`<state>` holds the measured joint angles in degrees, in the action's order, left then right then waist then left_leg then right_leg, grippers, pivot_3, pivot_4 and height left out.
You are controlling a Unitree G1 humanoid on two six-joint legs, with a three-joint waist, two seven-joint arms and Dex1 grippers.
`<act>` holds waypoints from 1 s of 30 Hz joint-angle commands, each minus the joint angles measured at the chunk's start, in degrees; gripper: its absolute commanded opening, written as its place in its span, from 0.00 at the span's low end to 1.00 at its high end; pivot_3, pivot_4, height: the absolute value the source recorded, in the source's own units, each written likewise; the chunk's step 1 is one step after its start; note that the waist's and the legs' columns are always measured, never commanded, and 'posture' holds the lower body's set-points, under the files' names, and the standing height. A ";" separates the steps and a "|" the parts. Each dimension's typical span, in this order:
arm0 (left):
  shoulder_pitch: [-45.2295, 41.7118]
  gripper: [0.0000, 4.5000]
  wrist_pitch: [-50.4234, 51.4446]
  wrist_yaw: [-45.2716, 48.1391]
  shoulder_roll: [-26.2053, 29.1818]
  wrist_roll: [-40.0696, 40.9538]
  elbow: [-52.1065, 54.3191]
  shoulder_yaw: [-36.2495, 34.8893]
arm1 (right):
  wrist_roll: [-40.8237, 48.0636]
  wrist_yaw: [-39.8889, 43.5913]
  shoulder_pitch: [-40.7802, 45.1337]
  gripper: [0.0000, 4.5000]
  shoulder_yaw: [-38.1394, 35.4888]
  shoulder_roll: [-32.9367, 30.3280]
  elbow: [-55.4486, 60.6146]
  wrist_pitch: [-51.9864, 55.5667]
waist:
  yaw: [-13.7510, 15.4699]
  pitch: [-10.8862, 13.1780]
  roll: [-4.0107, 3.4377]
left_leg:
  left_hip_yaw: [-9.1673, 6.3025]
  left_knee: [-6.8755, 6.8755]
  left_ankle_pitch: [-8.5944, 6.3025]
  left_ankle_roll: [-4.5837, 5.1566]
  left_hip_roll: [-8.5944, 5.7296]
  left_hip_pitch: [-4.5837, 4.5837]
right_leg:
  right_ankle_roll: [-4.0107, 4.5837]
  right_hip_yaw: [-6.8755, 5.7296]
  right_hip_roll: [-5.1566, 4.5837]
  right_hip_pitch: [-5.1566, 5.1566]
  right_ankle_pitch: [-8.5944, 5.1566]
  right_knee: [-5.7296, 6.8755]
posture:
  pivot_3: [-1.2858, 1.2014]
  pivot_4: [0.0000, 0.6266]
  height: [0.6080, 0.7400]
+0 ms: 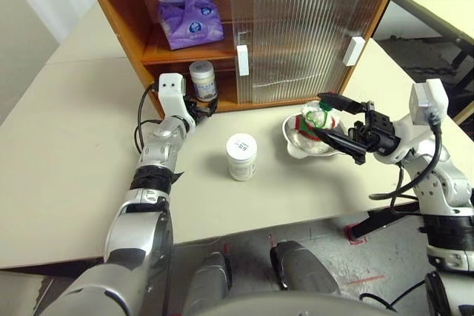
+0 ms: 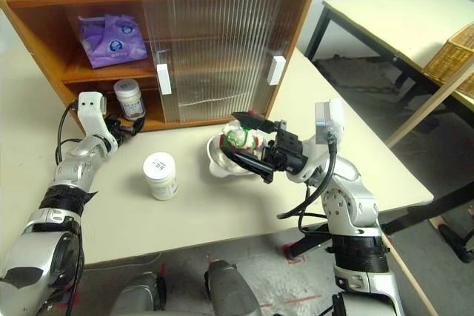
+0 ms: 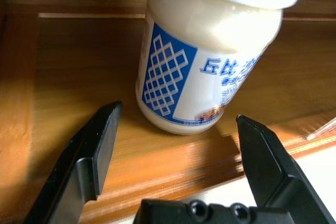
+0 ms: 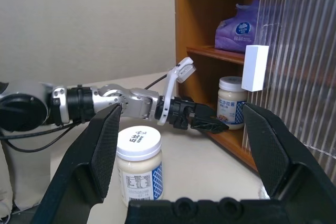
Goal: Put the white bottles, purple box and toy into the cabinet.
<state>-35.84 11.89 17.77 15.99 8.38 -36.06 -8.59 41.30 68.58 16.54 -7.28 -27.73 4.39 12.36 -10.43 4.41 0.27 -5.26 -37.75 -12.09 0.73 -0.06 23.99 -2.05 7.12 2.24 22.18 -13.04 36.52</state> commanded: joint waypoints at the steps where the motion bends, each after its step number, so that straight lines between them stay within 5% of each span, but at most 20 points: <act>1: 2.76 1.00 3.63 0.28 0.35 0.78 6.09 0.15 | -1.01 0.19 0.22 1.00 0.57 -0.01 0.14 -0.51 | 0.18 0.00 0.00 | -0.01 0.00 0.00 -0.01 0.00 0.00 | 0.01 0.00 0.00 0.00 0.00 0.00 | 0.42 0.14 1.00; 2: 3.19 1.00 4.05 0.32 0.52 0.93 7.54 0.01 | -1.04 0.11 0.28 1.00 0.55 0.04 0.13 -0.48 | 0.28 0.00 0.00 | -0.03 0.00 -0.01 -0.02 0.00 0.00 | 0.02 0.01 0.00 0.01 0.01 0.00 | 0.42 0.14 1.00; 5: 3.91 0.79 5.24 0.29 1.07 1.08 9.84 -0.02 | -1.19 0.10 0.35 1.00 0.50 0.17 0.12 -0.47 | 0.65 0.00 0.00 | -0.12 0.00 -0.02 -0.05 0.05 0.00 | 0.08 0.02 -0.01 0.02 0.04 0.00 | 0.42 0.14 1.00; 15: 1.12 0.00 1.60 -2.54 2.37 -1.70 6.36 0.67 | -1.59 -0.01 0.51 1.00 0.45 0.53 0.08 -0.71 | 1.18 0.00 0.00 | -0.57 0.02 -0.07 -0.08 0.19 -0.01 | 0.26 0.18 -0.06 0.09 0.14 -0.01 | 0.42 0.13 1.00; 30: -6.04 0.00 -5.27 -4.60 2.49 -4.58 -7.01 1.67 | -1.85 -0.19 -0.92 1.00 -0.21 0.25 0.34 -2.03 | 1.29 -0.01 -0.01 | -0.80 0.06 0.11 -0.04 0.25 -0.03 | 0.51 0.13 -0.05 0.01 0.30 -0.12 | 0.41 0.11 1.00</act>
<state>-40.37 7.65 13.61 18.04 4.67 -41.29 -7.18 40.11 68.39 16.38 -7.35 -27.24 4.17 10.96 -9.14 4.40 0.26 -6.07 -37.69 -11.96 0.70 0.18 23.96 -1.54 7.26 2.19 22.18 -12.74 36.40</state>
